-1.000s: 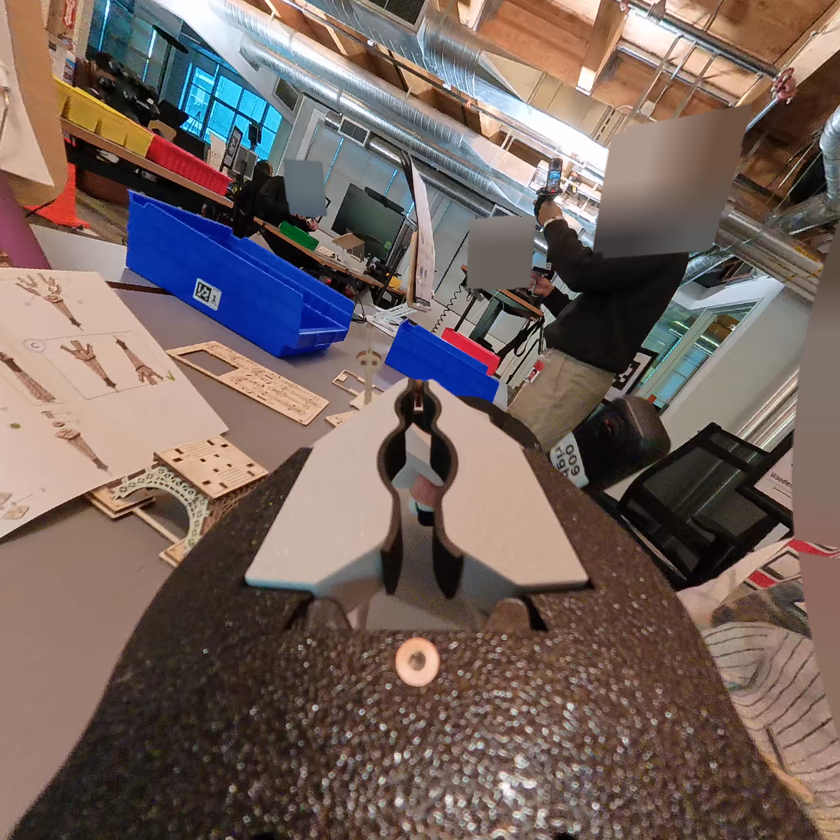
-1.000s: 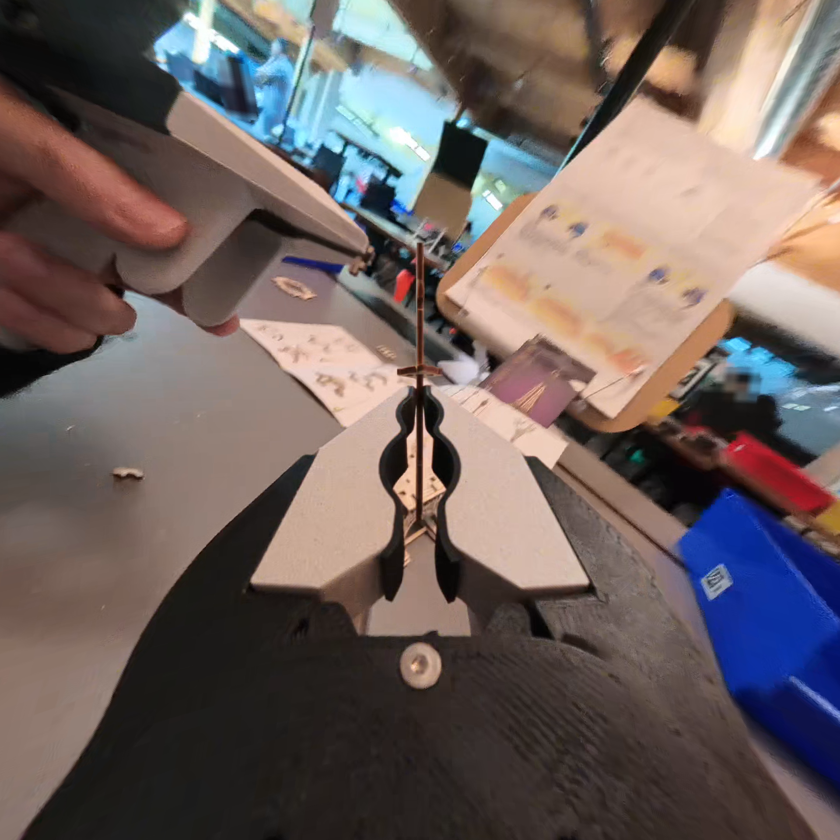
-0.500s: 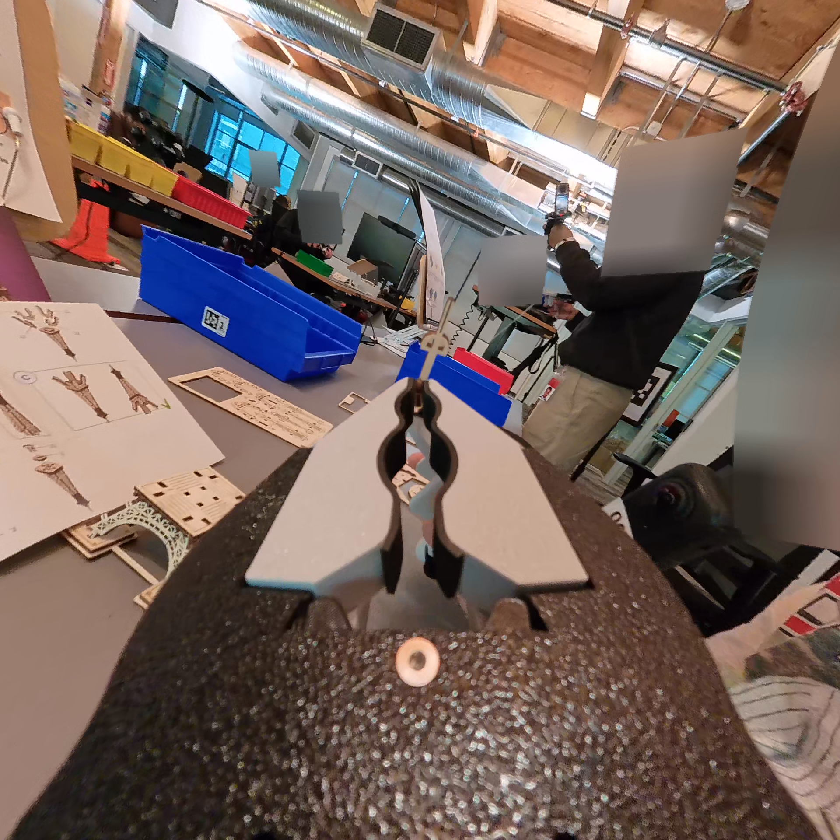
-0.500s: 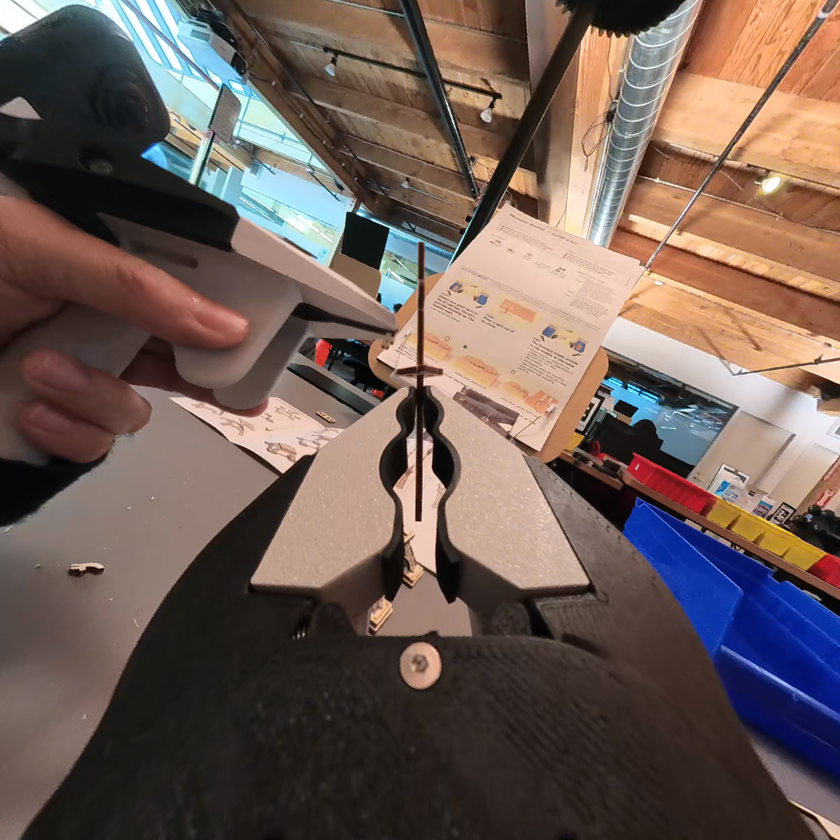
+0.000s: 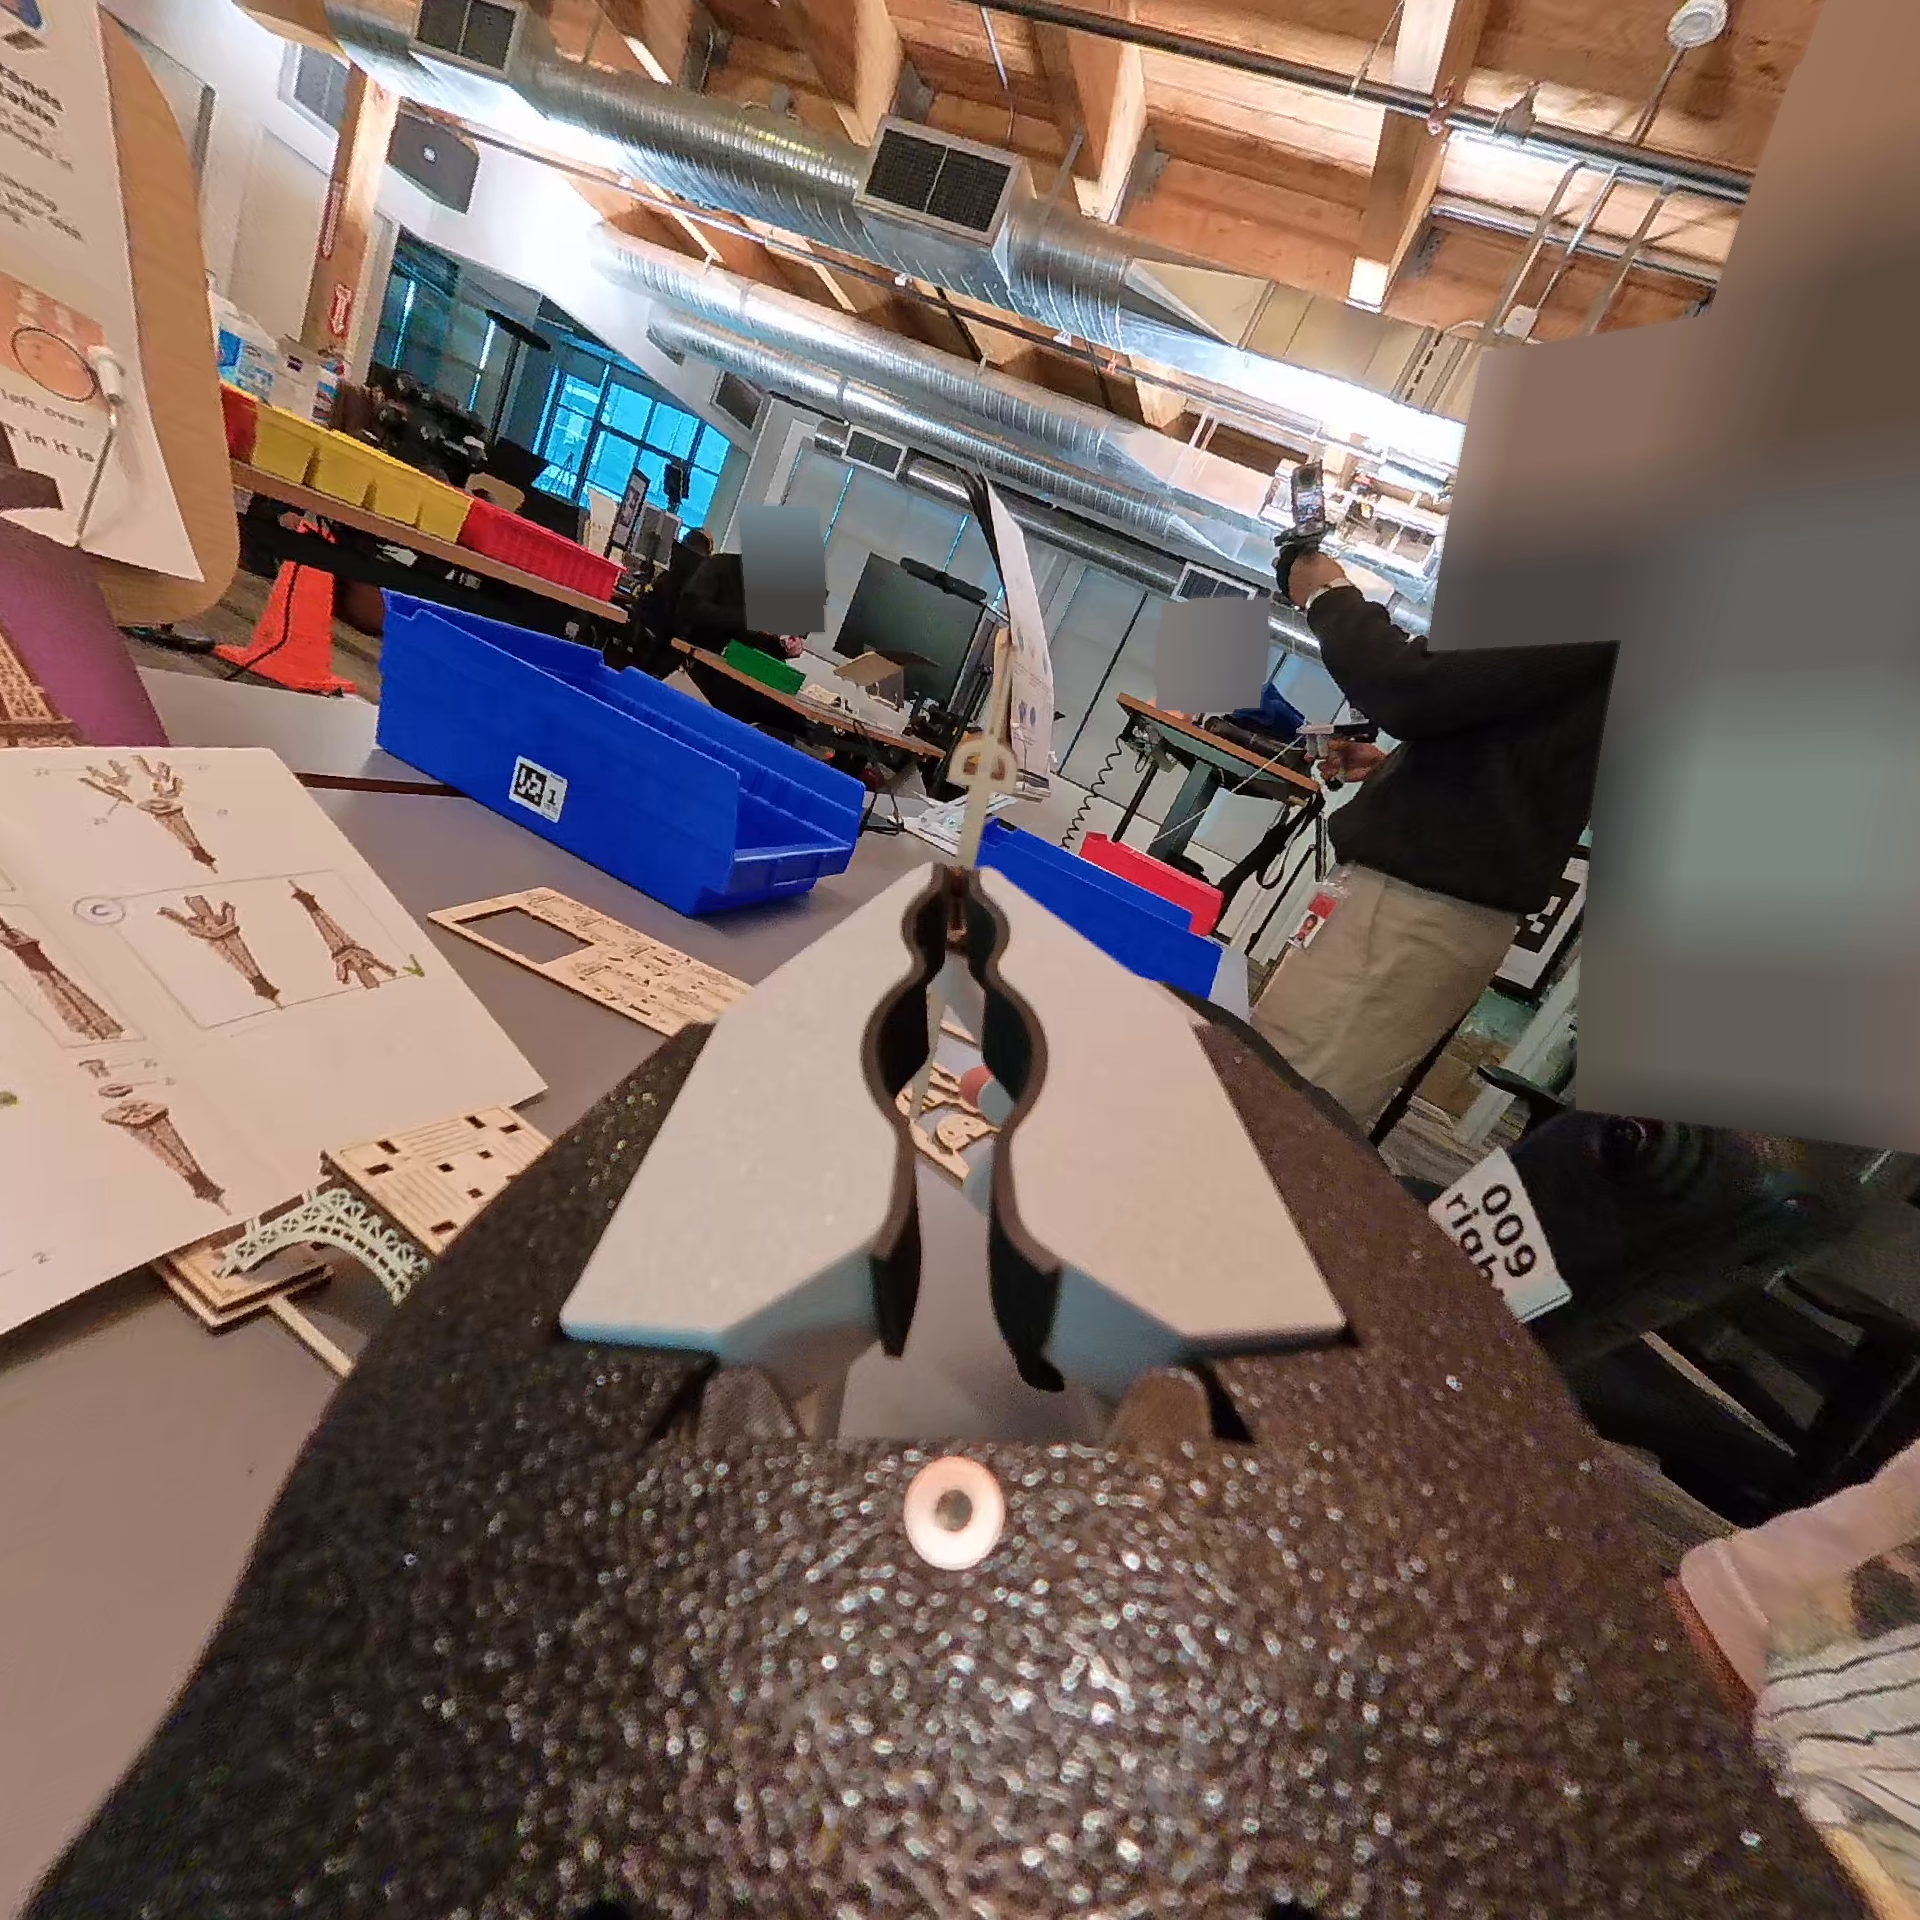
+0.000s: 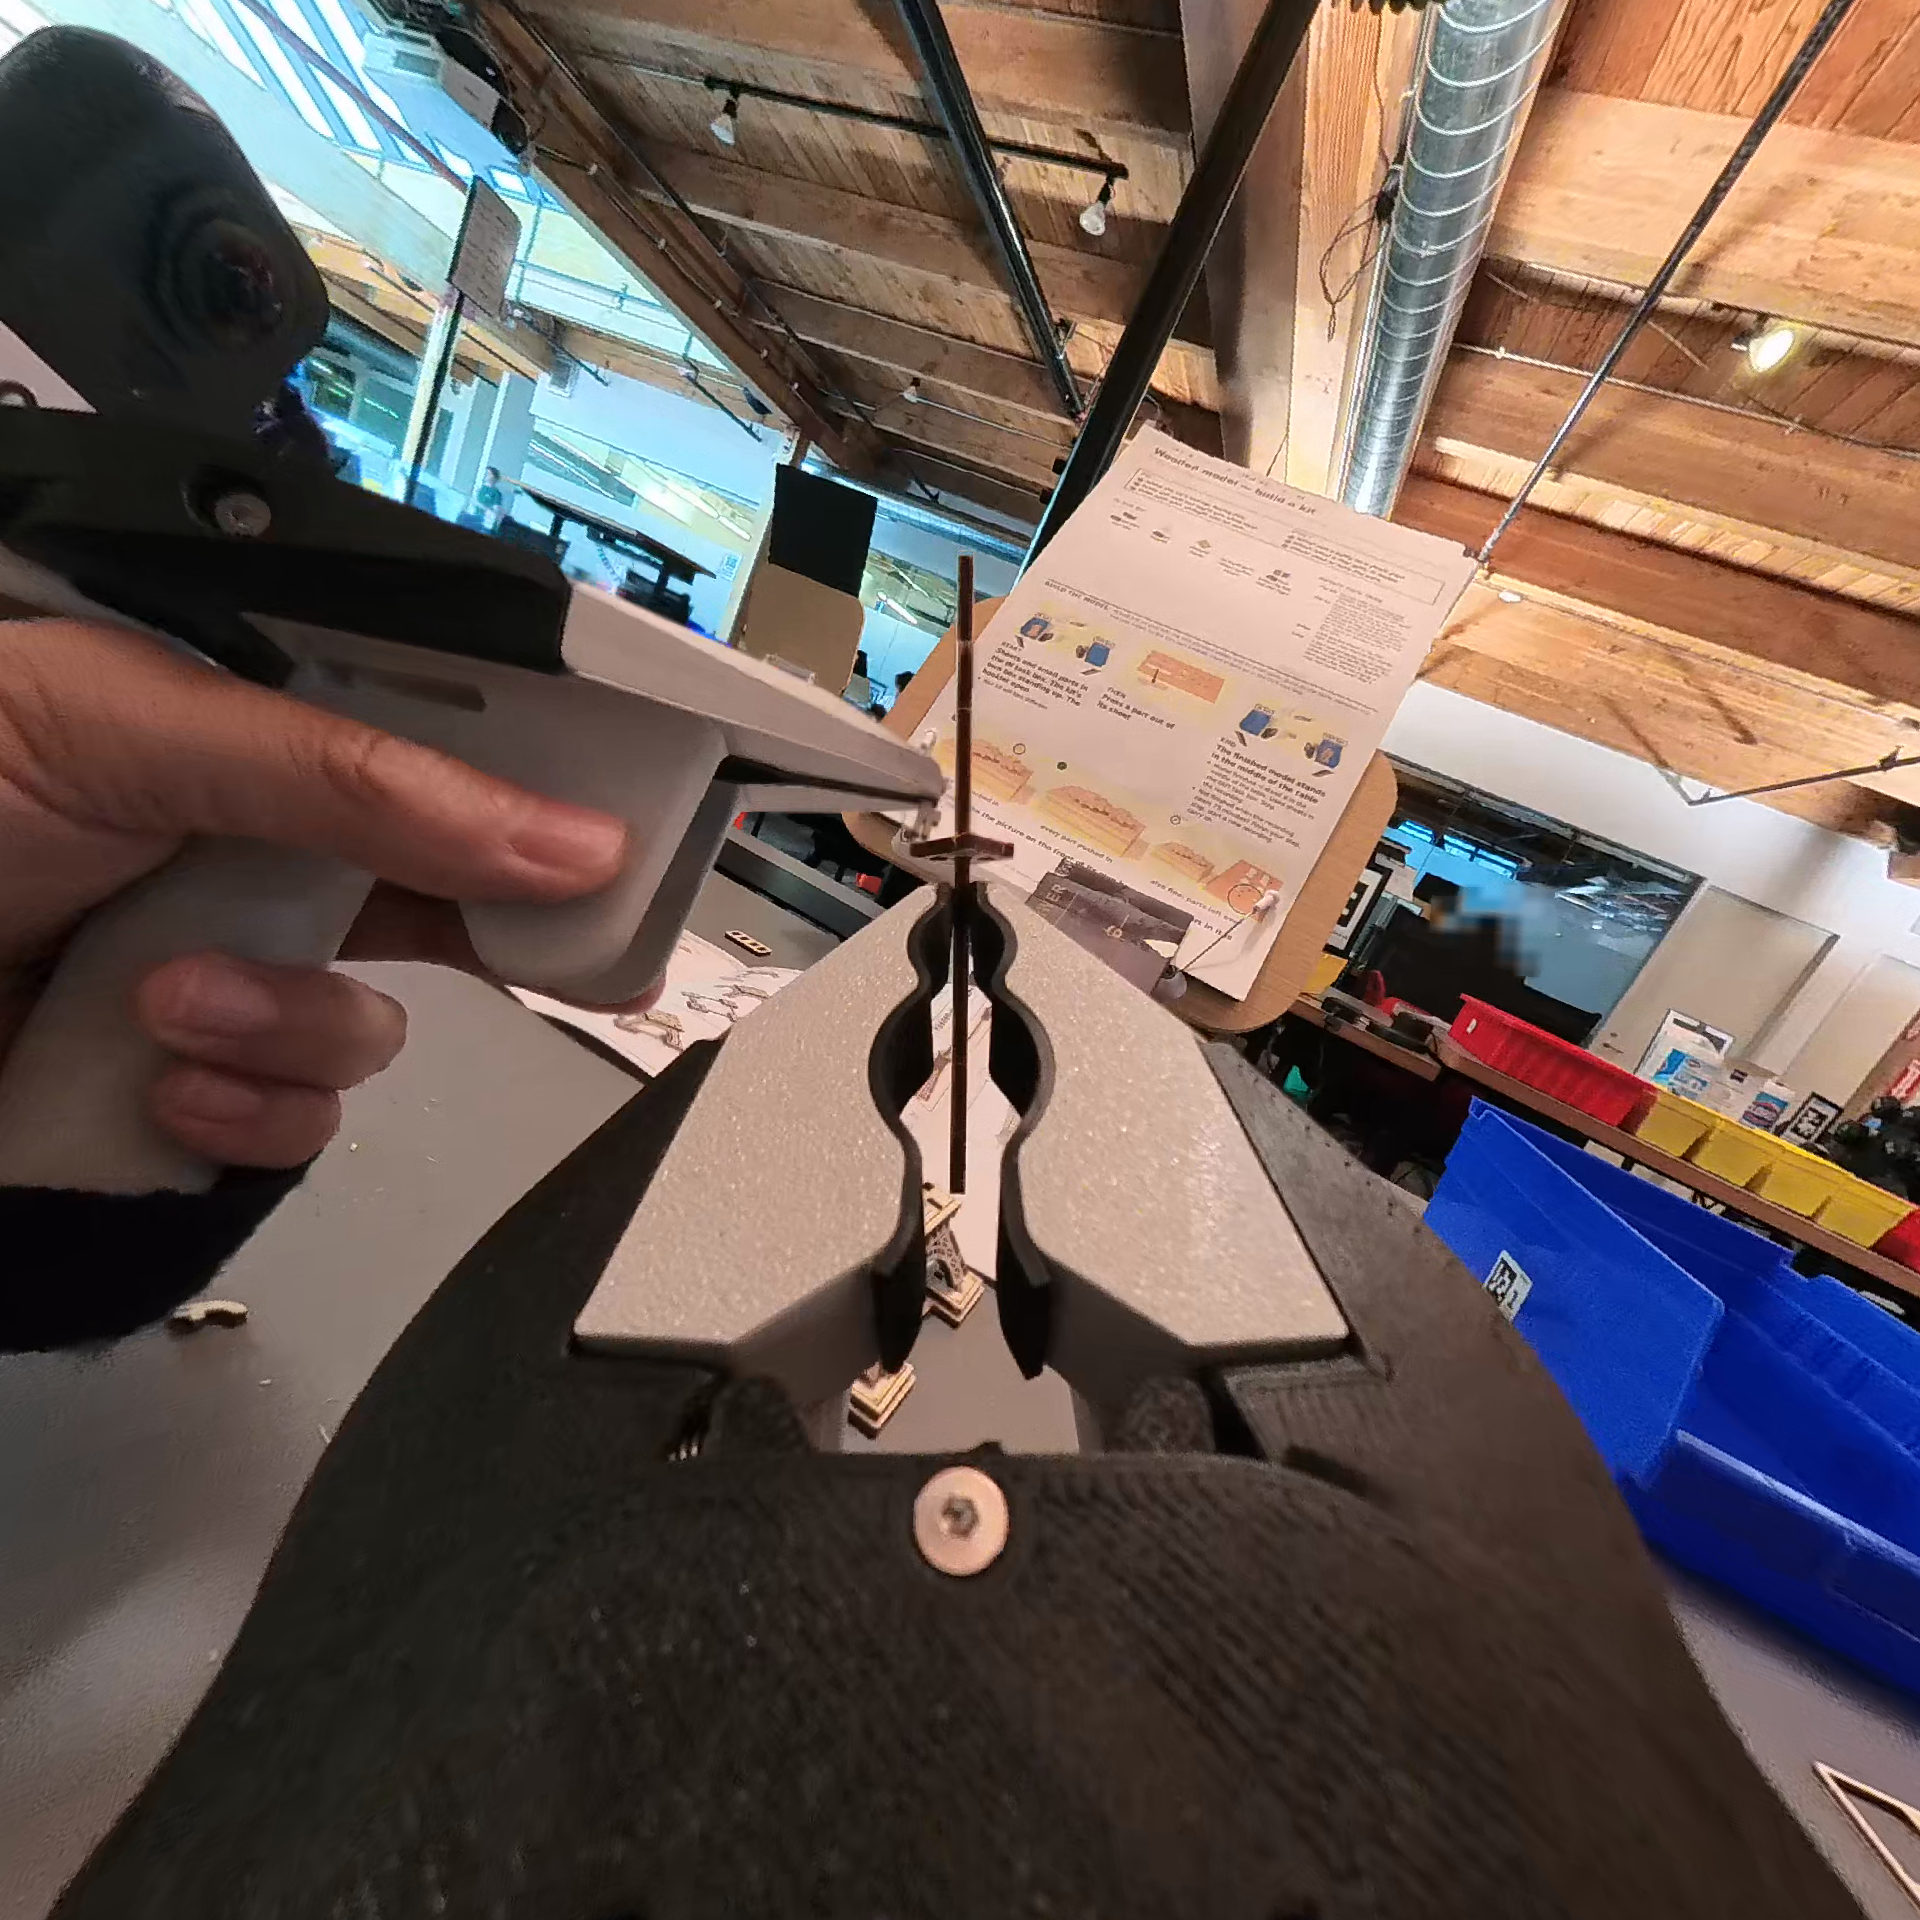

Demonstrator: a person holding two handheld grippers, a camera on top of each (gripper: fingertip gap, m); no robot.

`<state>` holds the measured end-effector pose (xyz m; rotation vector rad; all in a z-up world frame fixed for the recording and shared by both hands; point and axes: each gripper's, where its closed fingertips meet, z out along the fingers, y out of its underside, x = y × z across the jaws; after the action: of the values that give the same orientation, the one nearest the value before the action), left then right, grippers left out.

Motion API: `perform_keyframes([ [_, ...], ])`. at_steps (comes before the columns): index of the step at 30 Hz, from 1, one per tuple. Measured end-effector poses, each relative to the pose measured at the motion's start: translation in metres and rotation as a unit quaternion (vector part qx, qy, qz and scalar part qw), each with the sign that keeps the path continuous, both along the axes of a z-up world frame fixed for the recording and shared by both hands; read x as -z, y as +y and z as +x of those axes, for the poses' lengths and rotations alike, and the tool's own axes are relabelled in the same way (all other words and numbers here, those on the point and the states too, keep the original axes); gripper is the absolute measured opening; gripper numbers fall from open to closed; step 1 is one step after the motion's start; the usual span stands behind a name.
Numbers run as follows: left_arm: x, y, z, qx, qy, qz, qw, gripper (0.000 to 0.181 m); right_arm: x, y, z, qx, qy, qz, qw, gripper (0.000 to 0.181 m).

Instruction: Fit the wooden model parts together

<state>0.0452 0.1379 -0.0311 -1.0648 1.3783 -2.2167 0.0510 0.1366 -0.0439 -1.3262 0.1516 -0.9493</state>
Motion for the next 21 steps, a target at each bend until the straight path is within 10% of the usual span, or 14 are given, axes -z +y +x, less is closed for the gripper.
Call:
perform_keyframes([
  [21, 0.0081, 0.0000, 0.0100, -0.043, 0.002, 0.000, 0.999, 0.000, 0.0089, 0.0038, 0.0033, -0.042, 0.072, 0.018, 0.996, 0.001],
])
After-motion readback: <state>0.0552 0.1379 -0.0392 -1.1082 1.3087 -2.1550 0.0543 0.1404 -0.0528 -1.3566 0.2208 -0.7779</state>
